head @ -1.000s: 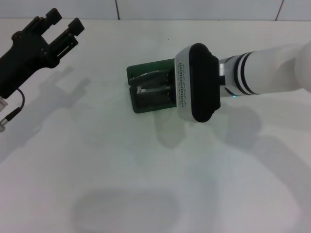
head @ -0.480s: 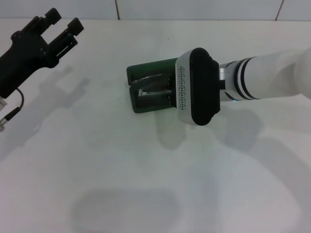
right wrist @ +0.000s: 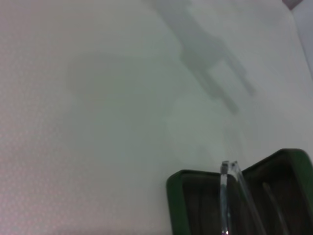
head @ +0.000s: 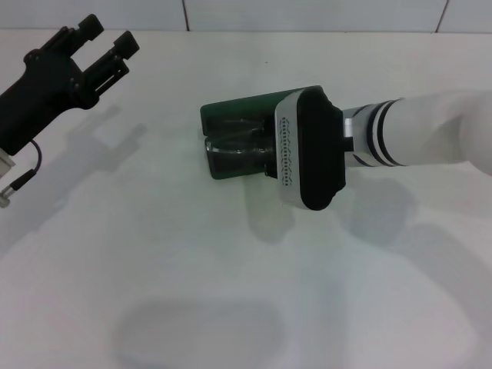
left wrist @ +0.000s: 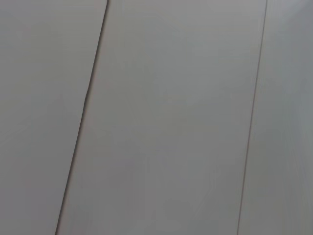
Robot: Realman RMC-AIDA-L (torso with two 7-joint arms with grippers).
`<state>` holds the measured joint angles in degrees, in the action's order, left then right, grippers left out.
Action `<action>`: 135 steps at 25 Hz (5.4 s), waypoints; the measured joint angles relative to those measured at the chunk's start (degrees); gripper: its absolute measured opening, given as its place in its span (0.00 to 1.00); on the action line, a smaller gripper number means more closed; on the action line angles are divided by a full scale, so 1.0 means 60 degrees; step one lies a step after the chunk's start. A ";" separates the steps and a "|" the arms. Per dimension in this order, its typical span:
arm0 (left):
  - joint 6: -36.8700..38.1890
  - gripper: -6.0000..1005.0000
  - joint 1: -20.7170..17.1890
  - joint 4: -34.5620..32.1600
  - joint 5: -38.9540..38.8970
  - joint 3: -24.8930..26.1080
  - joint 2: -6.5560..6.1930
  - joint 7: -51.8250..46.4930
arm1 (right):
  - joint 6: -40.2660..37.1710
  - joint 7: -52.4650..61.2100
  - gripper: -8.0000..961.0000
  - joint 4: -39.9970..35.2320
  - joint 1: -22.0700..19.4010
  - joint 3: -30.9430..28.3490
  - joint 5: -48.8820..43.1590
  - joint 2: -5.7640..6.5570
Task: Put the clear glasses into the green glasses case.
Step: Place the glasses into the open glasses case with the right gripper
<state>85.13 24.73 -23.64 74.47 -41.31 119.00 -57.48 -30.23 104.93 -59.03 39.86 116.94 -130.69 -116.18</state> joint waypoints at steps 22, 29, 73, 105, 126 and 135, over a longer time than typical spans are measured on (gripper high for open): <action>-0.0010 0.71 0.0028 -0.0001 0.0026 0.0000 0.0001 -0.0025 | -0.2256 0.0189 0.43 -0.1579 -0.1010 -0.1502 0.0126 0.0001; -0.0008 0.71 0.0049 -0.0001 0.0024 0.0000 -0.0009 -0.0040 | -0.4006 0.0873 0.43 -0.1534 -0.0707 -0.2965 0.0035 0.0023; -0.0216 0.71 0.0156 -0.0001 0.0024 0.0000 0.0030 -0.0020 | -0.3937 0.1586 0.43 0.0638 0.0785 -0.3211 -0.0075 0.0000; -0.0231 0.71 0.0274 -0.0001 0.0039 0.0000 0.0027 -0.0004 | -0.2900 0.1247 0.43 0.1653 0.1986 -0.2084 0.1445 0.0001; -0.0258 0.71 0.0318 0.0030 0.0038 0.0000 0.0019 0.0003 | -0.3212 0.1248 0.43 0.1061 0.1550 -0.2162 0.1317 0.0026; -0.0258 0.71 0.0316 0.0029 0.0052 0.0000 0.0043 0.0017 | -0.3223 0.1248 0.43 0.1395 0.1722 -0.2139 0.1317 0.0000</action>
<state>83.58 26.63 -23.46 74.78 -41.31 119.26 -57.38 -49.57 112.41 -50.66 50.19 104.10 -122.78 -116.19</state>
